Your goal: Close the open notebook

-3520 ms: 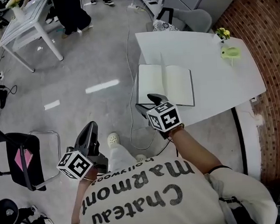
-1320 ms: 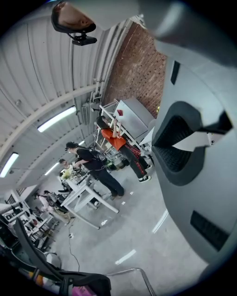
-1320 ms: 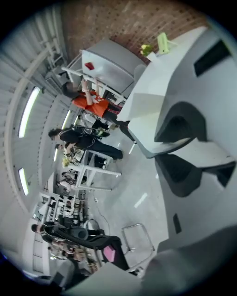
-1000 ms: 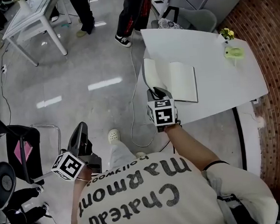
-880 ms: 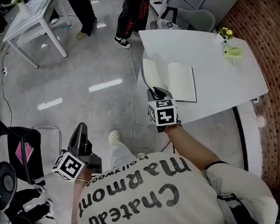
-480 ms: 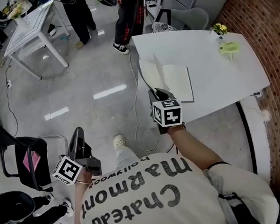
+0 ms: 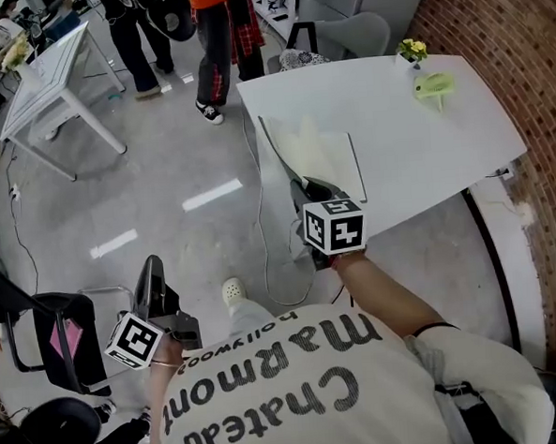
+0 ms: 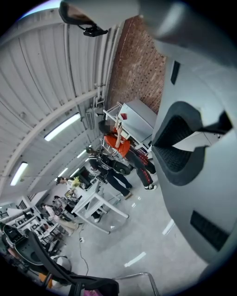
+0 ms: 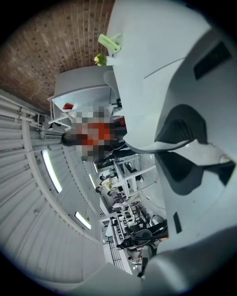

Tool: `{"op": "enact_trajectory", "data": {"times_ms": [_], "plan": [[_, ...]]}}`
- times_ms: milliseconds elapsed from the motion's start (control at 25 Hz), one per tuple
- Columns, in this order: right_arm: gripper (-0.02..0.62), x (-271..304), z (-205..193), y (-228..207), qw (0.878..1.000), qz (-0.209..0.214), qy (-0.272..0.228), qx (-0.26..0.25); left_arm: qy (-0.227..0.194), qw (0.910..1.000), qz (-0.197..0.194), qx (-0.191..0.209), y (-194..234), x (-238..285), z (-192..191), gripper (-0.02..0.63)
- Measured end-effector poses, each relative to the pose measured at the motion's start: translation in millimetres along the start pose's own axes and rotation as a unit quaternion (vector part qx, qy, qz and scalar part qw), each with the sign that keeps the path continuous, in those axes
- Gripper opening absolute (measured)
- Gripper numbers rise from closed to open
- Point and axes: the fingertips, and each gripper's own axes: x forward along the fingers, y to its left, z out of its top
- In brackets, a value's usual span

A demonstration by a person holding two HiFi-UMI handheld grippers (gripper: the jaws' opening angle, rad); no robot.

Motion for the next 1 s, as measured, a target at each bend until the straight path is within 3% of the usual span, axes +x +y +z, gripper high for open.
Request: {"op": "enact_trajectory", "data": {"times_ms": [360,600,1000], "plan": [[0.044,-23,7,-34,0.999,-0.009,-0.016,0.036,0.011,0.9998,-0.014,-0.008,-25,14,-20,0.0],[0.043,-34,5,-54,0.998,-0.014,-0.019,0.058,0.013,0.9996,-0.018,0.016,-38,15,-26,0.002],[0.043,-42,0,-74,0.996,-0.024,-0.027,0.087,0.017,0.9996,-0.016,0.017,-41,9,-38,0.002]]}}
